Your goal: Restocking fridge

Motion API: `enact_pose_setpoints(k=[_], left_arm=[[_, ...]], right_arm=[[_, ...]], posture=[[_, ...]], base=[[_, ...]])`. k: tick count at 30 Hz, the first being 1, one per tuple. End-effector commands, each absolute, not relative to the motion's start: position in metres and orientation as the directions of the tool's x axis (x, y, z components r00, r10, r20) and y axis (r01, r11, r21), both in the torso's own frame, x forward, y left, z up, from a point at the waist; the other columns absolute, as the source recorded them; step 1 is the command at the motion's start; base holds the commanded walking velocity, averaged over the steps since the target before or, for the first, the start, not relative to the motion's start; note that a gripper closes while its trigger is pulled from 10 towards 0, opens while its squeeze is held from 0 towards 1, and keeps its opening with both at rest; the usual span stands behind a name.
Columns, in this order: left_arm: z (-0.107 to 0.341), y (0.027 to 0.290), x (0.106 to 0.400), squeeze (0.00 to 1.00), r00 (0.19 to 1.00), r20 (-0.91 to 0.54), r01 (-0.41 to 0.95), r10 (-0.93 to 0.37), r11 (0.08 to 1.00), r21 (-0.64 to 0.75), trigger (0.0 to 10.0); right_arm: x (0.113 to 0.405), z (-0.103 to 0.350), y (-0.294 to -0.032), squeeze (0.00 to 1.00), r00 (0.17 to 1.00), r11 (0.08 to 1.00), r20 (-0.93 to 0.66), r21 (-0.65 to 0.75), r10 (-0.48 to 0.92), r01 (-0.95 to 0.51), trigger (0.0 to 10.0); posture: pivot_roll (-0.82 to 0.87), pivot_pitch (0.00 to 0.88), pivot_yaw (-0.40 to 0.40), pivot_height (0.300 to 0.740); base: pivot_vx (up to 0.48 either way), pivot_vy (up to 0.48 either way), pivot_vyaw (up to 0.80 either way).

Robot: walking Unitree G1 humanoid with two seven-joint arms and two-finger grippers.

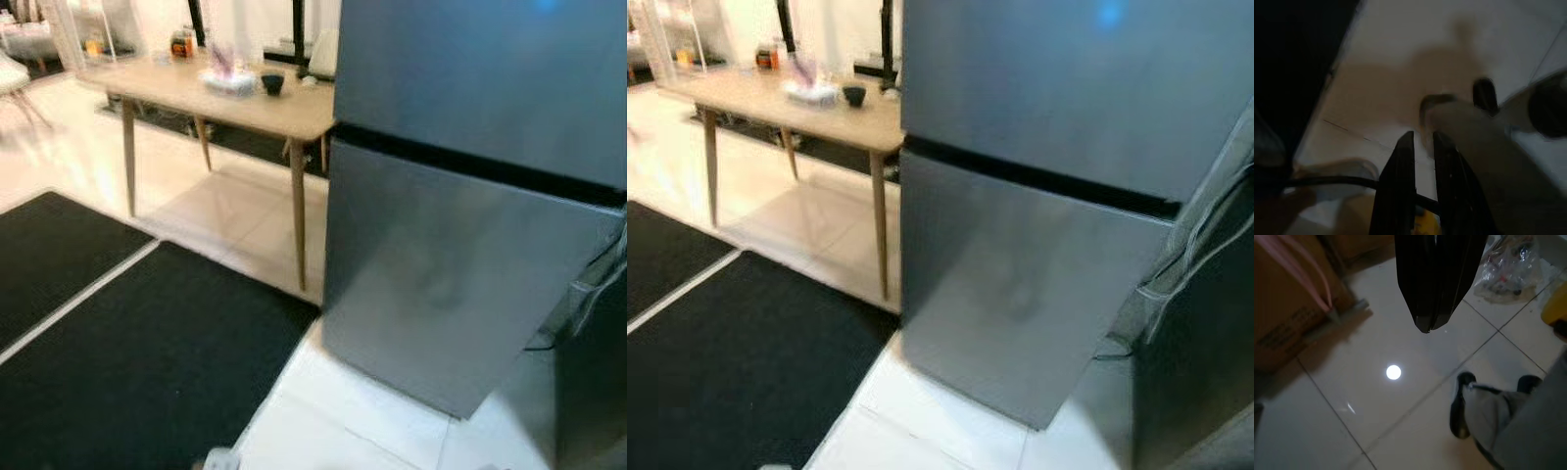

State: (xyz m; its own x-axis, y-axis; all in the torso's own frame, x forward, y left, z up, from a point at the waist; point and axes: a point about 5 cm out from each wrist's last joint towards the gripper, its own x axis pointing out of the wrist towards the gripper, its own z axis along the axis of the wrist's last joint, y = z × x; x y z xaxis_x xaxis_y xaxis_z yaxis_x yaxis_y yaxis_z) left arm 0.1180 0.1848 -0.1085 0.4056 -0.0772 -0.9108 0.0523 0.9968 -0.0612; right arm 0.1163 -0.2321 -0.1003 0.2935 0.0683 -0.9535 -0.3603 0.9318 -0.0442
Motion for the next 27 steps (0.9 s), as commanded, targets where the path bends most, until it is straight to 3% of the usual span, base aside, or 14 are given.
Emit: enact_pose_setpoints(k=[1, 16, 27], left_arm=[[-0.1145, 0.1827, 0.0981, 0.00, 0.332, -0.939, 0.058, -0.089, 0.996, -0.074, 10.0], [-0.1149, 0.1818, 0.0966, 0.00, 0.330, -0.940, 0.055, -0.092, 0.995, -0.078, 10.0], [-0.1149, 0.1807, 0.0969, 0.00, 0.331, -0.939, 0.055, -0.096, 0.995, -0.082, 10.0]], right_arm=[[0.1251, -0.0988, -0.2260, 0.00, 0.318, 0.927, -0.944, -0.043, 0.085, -0.373, 10.0], [0.1234, -0.0987, -0.2271, 0.00, 0.321, 0.927, -0.942, -0.033, 0.096, -0.374, 10.0], [0.1232, -0.0988, -0.2253, 0.00, 0.319, 0.930, -0.940, -0.003, 0.123, -0.367, 10.0]], posture=[[-0.09, 0.000, -0.051, 0.740], [-0.09, 0.000, -0.051, 0.740], [-0.09, 0.000, -0.050, 0.740]], base=[[0.382, 0.000, 0.00], [0.383, 0.000, 0.00], [0.384, 0.000, 0.80]])
